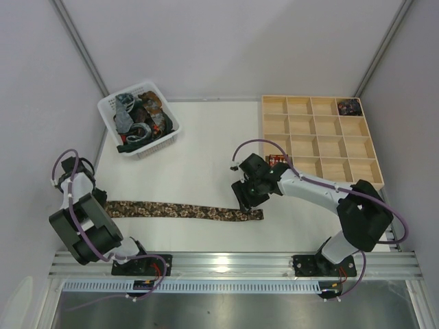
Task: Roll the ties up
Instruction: Flatten the tie
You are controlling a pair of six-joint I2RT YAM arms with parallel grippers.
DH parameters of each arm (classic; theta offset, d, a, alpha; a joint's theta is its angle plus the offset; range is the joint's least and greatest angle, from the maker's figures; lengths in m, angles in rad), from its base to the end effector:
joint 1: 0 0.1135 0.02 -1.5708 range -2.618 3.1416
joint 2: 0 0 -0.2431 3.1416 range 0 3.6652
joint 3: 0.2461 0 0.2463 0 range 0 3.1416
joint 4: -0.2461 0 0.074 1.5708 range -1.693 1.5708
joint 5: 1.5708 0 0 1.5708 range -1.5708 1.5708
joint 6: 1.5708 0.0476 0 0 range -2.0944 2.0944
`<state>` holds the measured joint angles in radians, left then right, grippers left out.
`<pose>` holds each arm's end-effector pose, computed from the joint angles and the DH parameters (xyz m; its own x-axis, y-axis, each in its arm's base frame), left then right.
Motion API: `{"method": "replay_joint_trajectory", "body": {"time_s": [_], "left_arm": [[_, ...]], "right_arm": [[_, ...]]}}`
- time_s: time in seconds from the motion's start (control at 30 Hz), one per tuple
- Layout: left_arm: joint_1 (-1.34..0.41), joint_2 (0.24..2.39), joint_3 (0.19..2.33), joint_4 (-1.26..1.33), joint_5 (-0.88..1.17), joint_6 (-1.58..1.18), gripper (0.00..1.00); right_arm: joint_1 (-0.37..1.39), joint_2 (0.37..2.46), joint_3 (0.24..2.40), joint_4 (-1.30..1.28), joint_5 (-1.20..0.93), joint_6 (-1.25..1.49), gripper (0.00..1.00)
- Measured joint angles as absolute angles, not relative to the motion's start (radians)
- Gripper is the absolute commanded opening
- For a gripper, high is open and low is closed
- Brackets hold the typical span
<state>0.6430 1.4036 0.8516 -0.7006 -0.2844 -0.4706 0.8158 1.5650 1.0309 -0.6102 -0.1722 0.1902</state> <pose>0.1936 0.1617 0.1654 -0.3847 -0.8320 -0.3997 -0.9202 0.3795 0.0957 0.2029 0.2275 0.1766 -0.7575 -0.5332 -0.3767 -0.6343 0.7376 0.2314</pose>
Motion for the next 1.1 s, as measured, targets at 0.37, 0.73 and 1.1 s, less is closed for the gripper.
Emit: {"method": "replay_joint_trajectory", "body": {"time_s": [0.37,0.73,1.1], "left_arm": [[0.642,1.453,0.852,-0.708,-0.28,-0.474,0.03],[0.641,1.565,0.867,-0.675,-0.287,-0.469,0.01],[0.641,1.578,0.879,-0.675,-0.303,-0.469,0.01]], "right_arm": [[0.809,1.48,0.963,-0.602,-0.108,0.278,0.35],[0.807,1.433,0.892,-0.593,-0.059,0.355,0.22],[0.813,1.409,0.855,-0.564,-0.028,0.38,0.23]]}}
